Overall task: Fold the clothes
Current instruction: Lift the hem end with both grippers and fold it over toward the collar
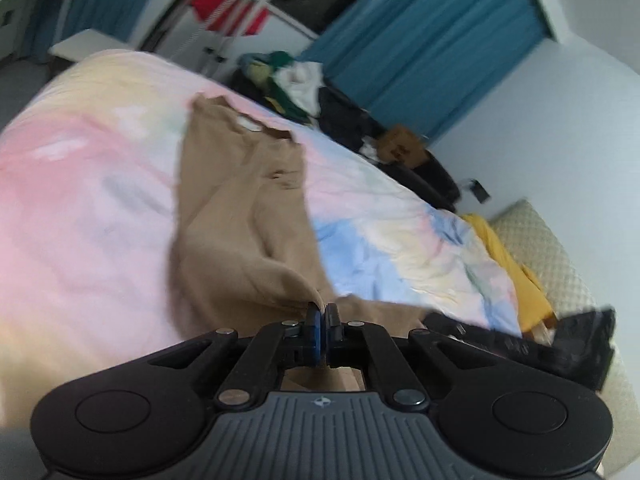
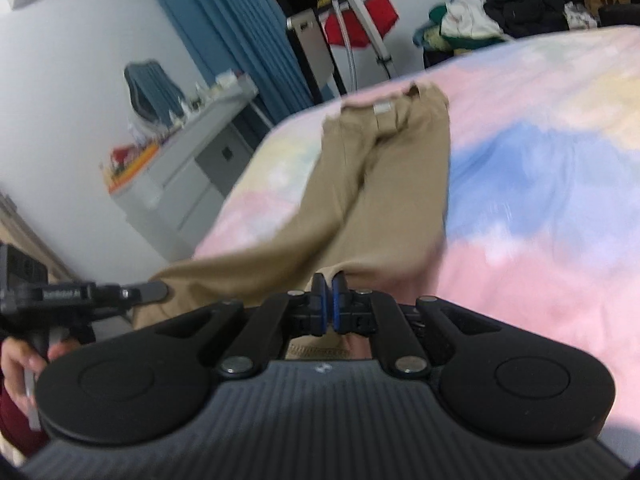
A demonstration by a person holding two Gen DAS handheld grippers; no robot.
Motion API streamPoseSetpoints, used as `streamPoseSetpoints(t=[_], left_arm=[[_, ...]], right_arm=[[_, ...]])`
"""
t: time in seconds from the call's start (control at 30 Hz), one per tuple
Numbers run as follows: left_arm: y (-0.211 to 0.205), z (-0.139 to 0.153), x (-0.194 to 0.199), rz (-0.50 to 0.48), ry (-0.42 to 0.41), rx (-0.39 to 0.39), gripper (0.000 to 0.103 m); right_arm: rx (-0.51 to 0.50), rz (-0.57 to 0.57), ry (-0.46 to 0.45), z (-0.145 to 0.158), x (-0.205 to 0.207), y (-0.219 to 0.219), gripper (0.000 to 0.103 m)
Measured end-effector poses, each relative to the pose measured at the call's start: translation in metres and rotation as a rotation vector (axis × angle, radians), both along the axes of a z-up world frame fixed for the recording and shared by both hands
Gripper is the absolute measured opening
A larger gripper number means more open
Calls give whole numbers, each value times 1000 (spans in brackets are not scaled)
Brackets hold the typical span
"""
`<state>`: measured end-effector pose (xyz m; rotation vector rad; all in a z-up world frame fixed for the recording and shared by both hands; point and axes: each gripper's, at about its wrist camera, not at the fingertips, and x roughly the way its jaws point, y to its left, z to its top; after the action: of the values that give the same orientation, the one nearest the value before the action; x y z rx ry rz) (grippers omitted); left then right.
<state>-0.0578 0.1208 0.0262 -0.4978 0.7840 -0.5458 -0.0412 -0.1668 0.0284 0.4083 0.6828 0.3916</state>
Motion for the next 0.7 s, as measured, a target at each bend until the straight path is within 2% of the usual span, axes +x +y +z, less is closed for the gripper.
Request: streamPoseSetpoints(t=[0.13, 0.3, 0.37, 0.47, 0.53, 0.57, 0.6, 0.63, 0.7], left_arm=[[-31, -26, 15, -103, 74, 55, 2], [-56, -78, 18, -208, 208, 146, 3], [-60, -97, 20, -211, 273, 180, 11], [-59, -113, 25, -213, 347, 212, 38], [-52, -110, 29, -187, 347, 174, 59], [-48, -108, 31, -168, 342, 153, 65], [-42, -105, 31, -137, 337, 132, 75], [-37, -103, 32, -105, 333, 112, 79], [-26, -105, 35, -44, 340, 70, 79]], right_arm=[[17, -13, 8, -8, 22, 0, 6], [-22, 8, 115, -43, 16, -9, 6], [-40, 8, 154, -56, 8, -15, 6], [-39, 9, 182, -62, -4, -22, 6], [-52, 18, 178, -61, -12, -22, 6], [-60, 20, 179, -61, -14, -21, 6], [-63, 19, 182, -62, -15, -21, 6], [-64, 18, 186, -63, -15, -21, 6], [-67, 17, 183, -64, -16, -21, 6]])
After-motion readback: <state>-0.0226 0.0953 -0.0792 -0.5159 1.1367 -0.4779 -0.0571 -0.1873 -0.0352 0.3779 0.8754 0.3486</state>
